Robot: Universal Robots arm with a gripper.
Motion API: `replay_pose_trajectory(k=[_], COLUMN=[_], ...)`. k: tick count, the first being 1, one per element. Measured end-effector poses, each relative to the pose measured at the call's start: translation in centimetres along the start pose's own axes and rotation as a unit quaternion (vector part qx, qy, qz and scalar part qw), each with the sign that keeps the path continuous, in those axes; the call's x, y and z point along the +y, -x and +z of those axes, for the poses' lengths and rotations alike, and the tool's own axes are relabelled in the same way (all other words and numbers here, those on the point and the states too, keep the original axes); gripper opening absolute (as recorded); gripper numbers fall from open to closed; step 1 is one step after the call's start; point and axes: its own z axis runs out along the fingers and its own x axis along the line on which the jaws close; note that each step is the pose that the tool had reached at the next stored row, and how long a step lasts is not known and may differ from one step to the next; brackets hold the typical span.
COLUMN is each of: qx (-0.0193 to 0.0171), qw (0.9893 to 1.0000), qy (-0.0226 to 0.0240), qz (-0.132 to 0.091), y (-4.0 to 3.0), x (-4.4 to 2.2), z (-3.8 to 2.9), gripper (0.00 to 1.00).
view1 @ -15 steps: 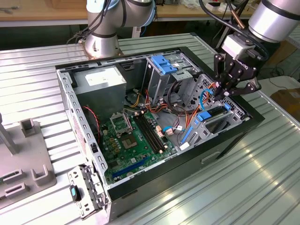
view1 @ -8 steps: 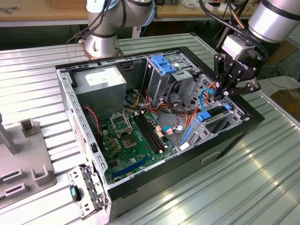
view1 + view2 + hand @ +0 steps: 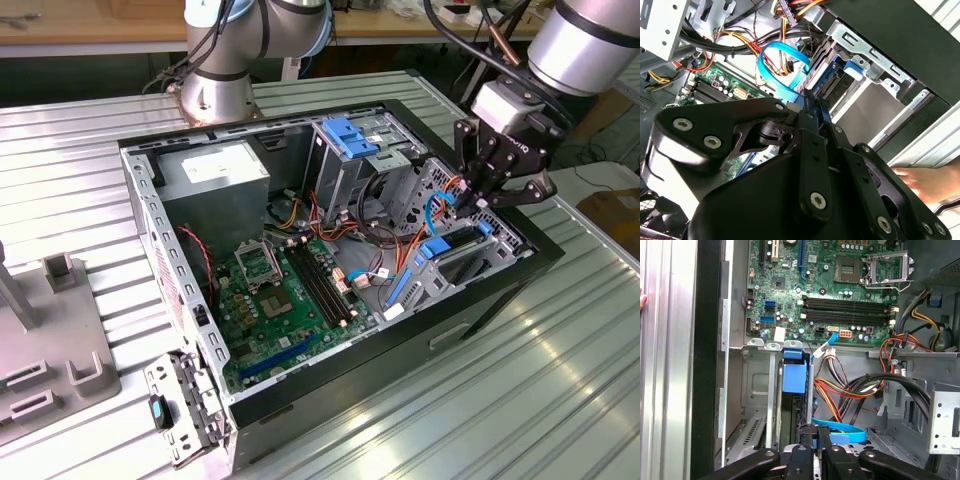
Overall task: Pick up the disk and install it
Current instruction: 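Insert the first disk wire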
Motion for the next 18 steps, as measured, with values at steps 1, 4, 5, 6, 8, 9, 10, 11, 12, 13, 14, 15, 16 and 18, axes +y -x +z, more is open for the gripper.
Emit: replay_pose_trajectory(k=[1, 4, 5, 6, 8, 9, 10, 11, 12, 13, 14, 15, 16, 18], qx=[0.0, 0.0, -0.0001, 0.0, -0.0001, -0.0001, -0.0001, -0.0001, -0.0001, -0.0001, -0.0001, -0.0001, -0.0001, -0.0001], qw=[1.0, 1.0, 1.0, 1.0, 1.0, 1.0, 1.0, 1.0, 1.0, 1.0, 1.0, 1.0, 1.0, 1.0], qy=[0.0, -0.0001, -0.0001, -0.0001, 0.0, 0.0, 0.0, 0.0, 0.0, 0.0, -0.0001, -0.0001, -0.0002, -0.0002], qz=[-0.001, -0.003, -0.003, -0.004, -0.006, -0.006, -0.006, -0.006, -0.006, -0.006, -0.006, -0.006, -0.006, -0.007], y=[0.0, 0.02, 0.02, 0.02, 0.03, 0.03, 0.03, 0.03, 0.03, 0.04, 0.05, 0.05, 0.05, 0.06], x=[0.05, 0.19, 0.24, 0.27, 0.33, 0.33, 0.33, 0.34, 0.38, 0.44, 0.58, 0.67, 0.73, 0.76], z=[0.0, -0.01, 0.0, -0.01, -0.01, -0.01, -0.01, -0.01, -0.01, -0.01, -0.01, -0.01, -0.01, -0.01], gripper=[0.16, 0.16, 0.16, 0.16, 0.16, 0.16, 0.16, 0.16, 0.16, 0.16, 0.16, 0.16, 0.16, 0.16])
